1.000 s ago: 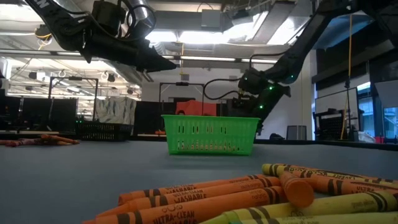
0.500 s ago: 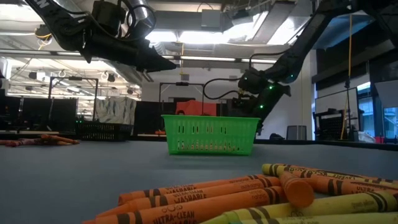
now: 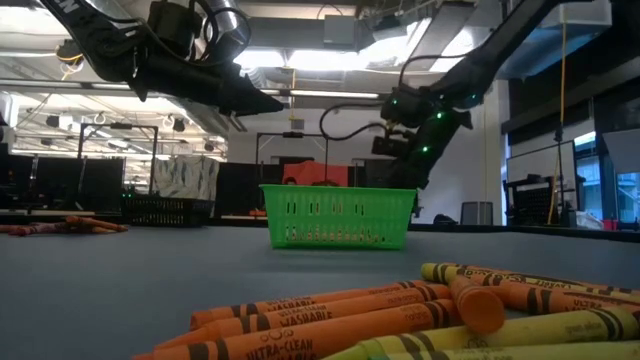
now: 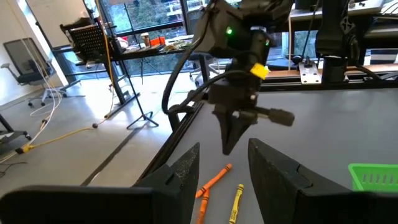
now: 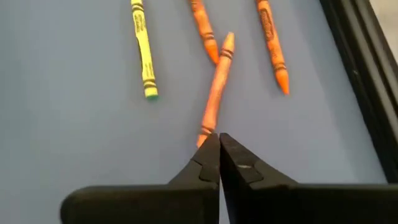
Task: Sort crayons
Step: Put the orange crayon into the red bin
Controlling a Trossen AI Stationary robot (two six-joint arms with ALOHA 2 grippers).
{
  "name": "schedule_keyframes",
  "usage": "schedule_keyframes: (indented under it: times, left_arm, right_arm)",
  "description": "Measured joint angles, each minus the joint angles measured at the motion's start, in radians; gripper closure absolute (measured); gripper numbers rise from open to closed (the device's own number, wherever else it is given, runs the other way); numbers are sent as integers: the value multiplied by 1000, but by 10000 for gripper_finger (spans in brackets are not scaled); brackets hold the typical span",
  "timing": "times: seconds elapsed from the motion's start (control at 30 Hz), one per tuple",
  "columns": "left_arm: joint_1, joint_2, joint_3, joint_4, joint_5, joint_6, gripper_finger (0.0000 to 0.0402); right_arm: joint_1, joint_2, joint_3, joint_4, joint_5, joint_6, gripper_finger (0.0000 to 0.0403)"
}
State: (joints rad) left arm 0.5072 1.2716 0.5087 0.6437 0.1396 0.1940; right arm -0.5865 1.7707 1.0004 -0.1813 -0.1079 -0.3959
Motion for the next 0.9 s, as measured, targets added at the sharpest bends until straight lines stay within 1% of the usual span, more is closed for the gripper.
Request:
schedule_keyframes:
  times: [0.13,0.2,0.33,0.43,0.53,0.63,0.73,0.8,0.9]
  left_arm:
    - [0,0,0,0,0,0,281]
    - [0,0,0,0,0,0,281]
    - [0,0,0,0,0,0,281]
    - [0,0,0,0,0,0,281]
    - [0,0,0,0,0,0,281]
    - [0,0,0,0,0,0,281]
    - [0,0,0,0,0,0,281]
    - [0,0,0,0,0,0,281]
    - [0,0,0,0,0,0,281]
  right_arm:
    - [6,-13,0,-3,3,80,398]
    - [4,-3,0,29,2,134,386]
    - [4,38,0,101,-26,193,337]
    - [5,81,0,135,-76,201,299]
    - [6,105,0,130,-106,202,274]
    - [23,111,0,128,-128,202,264]
    - [56,111,0,135,-128,200,264]
    - [78,111,0,136,-104,197,267]
    - [105,124,1,135,14,182,273]
